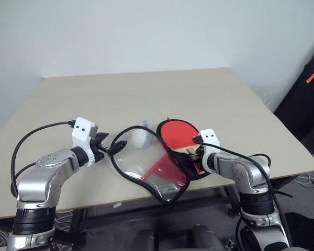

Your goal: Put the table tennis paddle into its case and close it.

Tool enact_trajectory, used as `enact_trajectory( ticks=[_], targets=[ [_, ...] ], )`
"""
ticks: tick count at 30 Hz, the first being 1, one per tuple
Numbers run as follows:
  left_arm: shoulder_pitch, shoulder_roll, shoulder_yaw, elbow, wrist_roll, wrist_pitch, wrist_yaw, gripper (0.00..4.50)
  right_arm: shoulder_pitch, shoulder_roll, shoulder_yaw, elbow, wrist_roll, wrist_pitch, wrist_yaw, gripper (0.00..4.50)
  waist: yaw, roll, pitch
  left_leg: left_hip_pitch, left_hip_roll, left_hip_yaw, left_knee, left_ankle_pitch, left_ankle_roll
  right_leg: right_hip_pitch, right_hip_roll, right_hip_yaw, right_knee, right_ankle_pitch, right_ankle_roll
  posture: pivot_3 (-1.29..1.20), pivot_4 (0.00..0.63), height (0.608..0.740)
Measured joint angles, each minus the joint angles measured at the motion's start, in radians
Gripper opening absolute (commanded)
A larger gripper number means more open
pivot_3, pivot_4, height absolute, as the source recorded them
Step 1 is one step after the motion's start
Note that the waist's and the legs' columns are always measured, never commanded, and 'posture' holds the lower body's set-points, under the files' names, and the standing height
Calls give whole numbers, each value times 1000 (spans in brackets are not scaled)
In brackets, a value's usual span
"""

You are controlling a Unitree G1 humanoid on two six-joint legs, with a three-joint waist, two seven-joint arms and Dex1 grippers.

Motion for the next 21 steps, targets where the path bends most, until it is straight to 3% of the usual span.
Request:
enact_trajectory(
  ticks=[5,6,10,11,16,21],
  targets=[
    [0,-1,0,0,0,0,3,4500,-1,5,10,3,-9,-4,0,1134,0,0,0,0,0,0,0,0,0,0,0,0,0,0,0,0,0,740],
    [0,-1,0,0,0,0,3,4500,-1,6,12,3,-10,-5,0,1839,0,0,0,0,0,0,0,0,0,0,0,0,0,0,0,0,0,740],
    [0,-3,0,0,0,0,5,4500,-15,8,22,3,-10,-14,6,3037,0,0,0,0,0,0,0,0,0,0,0,0,0,0,0,0,0,740],
    [0,-3,0,0,0,0,5,4500,-15,8,22,3,-10,-14,6,3101,0,0,0,0,0,0,0,0,0,0,0,0,0,0,0,0,0,740],
    [7,6,25,-6,-28,18,-10,4500,-30,-18,6,-4,9,2,44,4490,0,0,0,0,0,0,0,0,0,0,0,0,0,0,0,0,0,740],
    [22,101,193,-24,-170,130,-83,4500,-86,-123,-84,-66,106,76,165,4490,-1,0,0,0,1,0,-1,0,0,-1,0,-1,0,0,0,0,0,740]
  ],
)
